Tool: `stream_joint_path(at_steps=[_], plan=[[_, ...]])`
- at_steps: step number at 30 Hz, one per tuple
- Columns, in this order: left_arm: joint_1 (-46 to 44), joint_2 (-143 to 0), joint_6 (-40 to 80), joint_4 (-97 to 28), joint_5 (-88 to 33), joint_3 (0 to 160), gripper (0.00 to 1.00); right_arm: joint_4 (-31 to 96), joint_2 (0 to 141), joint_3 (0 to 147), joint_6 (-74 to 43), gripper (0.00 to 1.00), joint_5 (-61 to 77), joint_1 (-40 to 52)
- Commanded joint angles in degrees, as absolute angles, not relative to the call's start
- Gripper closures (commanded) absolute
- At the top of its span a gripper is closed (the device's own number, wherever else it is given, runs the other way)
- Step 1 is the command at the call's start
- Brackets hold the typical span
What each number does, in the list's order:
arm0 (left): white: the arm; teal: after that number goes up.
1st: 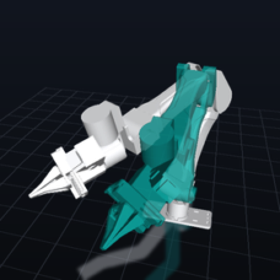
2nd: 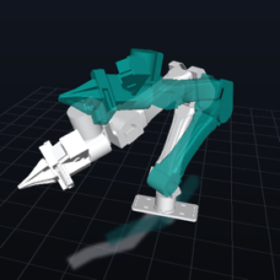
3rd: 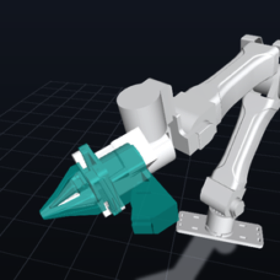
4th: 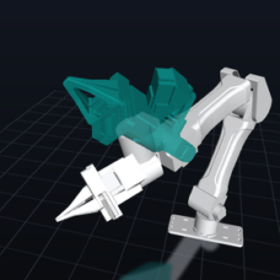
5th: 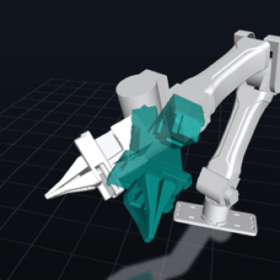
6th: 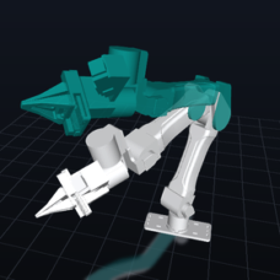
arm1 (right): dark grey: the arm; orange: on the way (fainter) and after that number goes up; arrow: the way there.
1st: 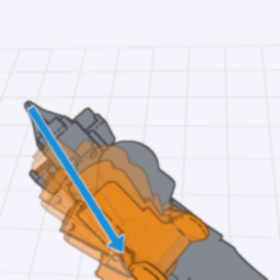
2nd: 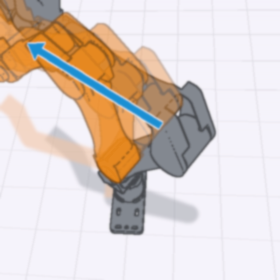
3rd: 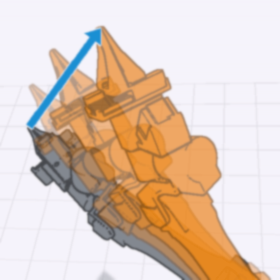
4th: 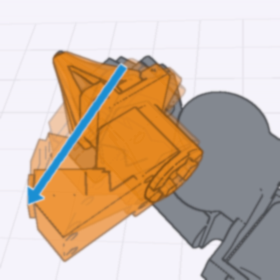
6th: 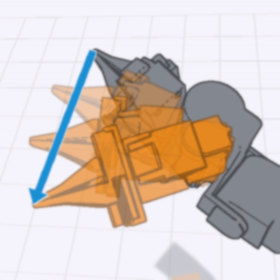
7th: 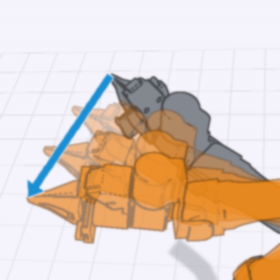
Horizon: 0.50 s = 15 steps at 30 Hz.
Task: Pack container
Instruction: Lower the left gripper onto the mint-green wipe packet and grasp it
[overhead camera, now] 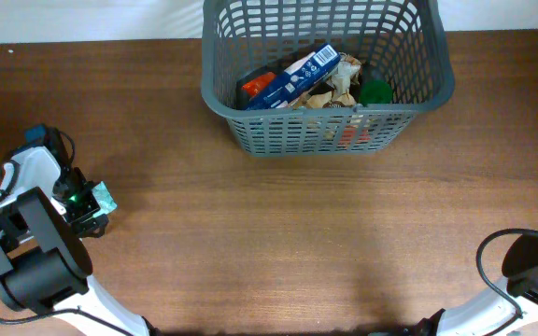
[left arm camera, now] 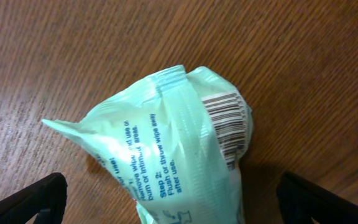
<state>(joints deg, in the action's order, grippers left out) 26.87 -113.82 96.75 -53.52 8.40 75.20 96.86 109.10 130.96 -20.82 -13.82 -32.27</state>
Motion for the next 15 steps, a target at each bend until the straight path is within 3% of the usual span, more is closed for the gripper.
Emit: stream_joint_path(at_steps=[1, 6, 8, 9, 10, 14, 15], plan=[[27.0, -116.1, 97.2, -53.4, 9.0, 75.0, 0.01, 96.7, 109.1, 130.6, -21.3, 0.01, -13.9, -32.3], [26.9, -117.7, 96.1, -53.1, 9.0, 74.9, 0.00, 96.7, 109.1, 130.6, -21.3, 0.01, -13.9, -32.3], [26.9, -117.7, 95.4, -53.1, 8.9, 74.9, 0.07, 96.7, 109.1, 130.6, -21.3, 0.01, -13.9, -32.3], [26.9, -117.7, 95.4, -53.2, 8.8, 74.9, 0.20, 96.7, 109.1, 130.6, -21.3, 0.01, -13.9, -32.3], [26.9, -117.7, 94.8, -53.2, 8.8, 74.9, 0.52, 96.7, 109.1, 130.6, -21.3, 0.01, -13.9, -32.3], [26.9, -117.7, 94.4, -53.2, 6.8, 74.9, 0.92, 96.7, 109.1, 130.6, -21.3, 0.01, -13.9, -32.3], [26.9, -117.7, 94.4, -53.2, 5.7, 74.9, 0.98, 96.7, 109.1, 130.6, -21.3, 0.01, -13.9, -32.3]])
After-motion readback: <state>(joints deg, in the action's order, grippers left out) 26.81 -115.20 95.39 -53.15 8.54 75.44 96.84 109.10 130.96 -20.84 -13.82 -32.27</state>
